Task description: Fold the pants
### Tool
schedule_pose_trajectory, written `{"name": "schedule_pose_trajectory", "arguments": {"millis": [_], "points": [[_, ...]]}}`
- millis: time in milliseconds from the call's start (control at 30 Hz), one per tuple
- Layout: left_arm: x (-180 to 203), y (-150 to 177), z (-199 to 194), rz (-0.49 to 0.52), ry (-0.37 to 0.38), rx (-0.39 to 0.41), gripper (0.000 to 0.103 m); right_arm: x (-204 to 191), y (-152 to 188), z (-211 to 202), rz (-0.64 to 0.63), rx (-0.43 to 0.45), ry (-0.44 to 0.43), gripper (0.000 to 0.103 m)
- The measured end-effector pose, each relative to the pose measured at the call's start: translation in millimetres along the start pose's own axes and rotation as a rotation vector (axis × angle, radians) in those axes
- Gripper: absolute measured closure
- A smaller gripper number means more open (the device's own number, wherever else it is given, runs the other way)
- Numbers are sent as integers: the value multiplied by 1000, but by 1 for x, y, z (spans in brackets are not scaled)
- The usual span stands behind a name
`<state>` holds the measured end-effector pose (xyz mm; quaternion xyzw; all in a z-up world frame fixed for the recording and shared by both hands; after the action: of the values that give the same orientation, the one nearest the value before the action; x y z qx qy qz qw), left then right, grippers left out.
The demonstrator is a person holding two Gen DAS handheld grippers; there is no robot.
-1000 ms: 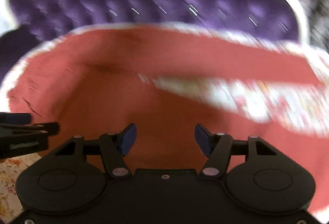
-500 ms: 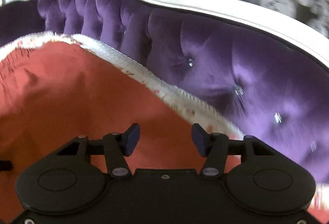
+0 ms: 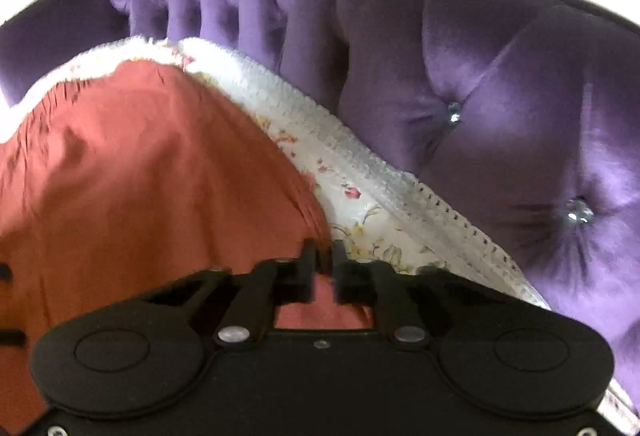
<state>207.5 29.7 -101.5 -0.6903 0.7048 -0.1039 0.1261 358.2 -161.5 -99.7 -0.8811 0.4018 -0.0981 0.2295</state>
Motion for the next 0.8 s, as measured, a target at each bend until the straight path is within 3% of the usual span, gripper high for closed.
{"name": "schedule_pose_trajectory", "arguments": {"millis": [133,300,400,500,667,800], "points": [[-11,-8,-20,-25,2,43,40,-41,21,-57,-75,104,55,92],[-22,-29,-62,-62,58,138,40,-124,77,-117,-197,182,131,93],[-21,-43,-69,-58,106,134,39,-171,109,-122,-229,179,143,95],[-14,-51,-62,-66,173,79,39,-205,135,-111,-257,153,163,99],[4,-61,-45,-50,202,13,39,-218,155,-91,-228,118,194,99],[8,-64,-49,-47,183,36,39,-188,146,-106,-131,177,147,98]]}}
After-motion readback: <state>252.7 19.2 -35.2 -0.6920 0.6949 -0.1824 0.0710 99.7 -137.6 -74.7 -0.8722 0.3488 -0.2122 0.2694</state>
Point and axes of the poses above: each gripper's, at about its wrist camera, not at the fingertips, and z roughly the way its jaws point, x to its right, y to its underside, the point moved 2 cm from there along z, roughly the way its jaws point, and after that the axes turned 11 degrees about -x, right-handed, at the moved point
